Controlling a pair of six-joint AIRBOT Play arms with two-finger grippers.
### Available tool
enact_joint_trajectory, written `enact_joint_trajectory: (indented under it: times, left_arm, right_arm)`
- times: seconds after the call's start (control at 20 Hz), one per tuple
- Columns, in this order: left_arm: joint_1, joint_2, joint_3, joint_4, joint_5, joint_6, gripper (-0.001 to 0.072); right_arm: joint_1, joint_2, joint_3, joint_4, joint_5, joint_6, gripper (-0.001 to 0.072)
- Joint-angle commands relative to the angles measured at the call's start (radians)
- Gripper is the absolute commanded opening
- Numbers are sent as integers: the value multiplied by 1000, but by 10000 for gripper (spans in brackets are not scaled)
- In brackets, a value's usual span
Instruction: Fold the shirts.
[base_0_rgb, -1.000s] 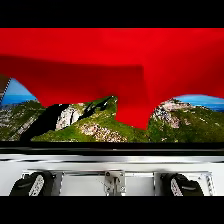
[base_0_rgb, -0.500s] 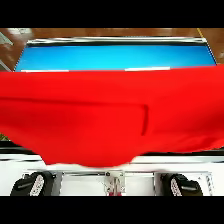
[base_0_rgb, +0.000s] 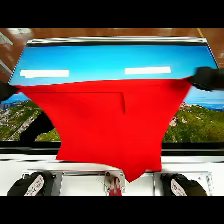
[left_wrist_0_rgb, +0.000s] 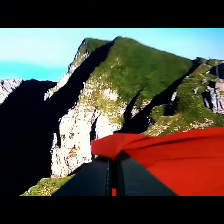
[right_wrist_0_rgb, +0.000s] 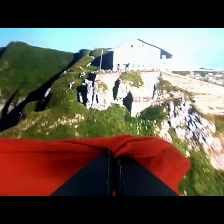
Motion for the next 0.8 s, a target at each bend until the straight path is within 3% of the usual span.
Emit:
enact_joint_trajectory:
  times: [0.0, 0.1, 0.3, 0.55, 0.75]
  left_arm:
    - [-24, -239, -40, -5, 186, 3, 38]
    - [-56, -359, -40, -8, 289, 36, 38]
    - [-131, -520, -39, -8, 487, 134, 38]
    - [-173, -638, -39, -8, 732, 134, 38]
    - [-172, -716, -39, -8, 758, 134, 38]
  right_arm:
    - [104, -243, -95, 21, -411, -73, 68]
    - [168, -365, -95, 18, -599, -123, 69]
    - [209, -537, -95, 36, -887, -121, 69]
    - [208, -660, -95, 28, -1064, -122, 69]
    - [208, -714, -95, 28, -1091, -130, 69]
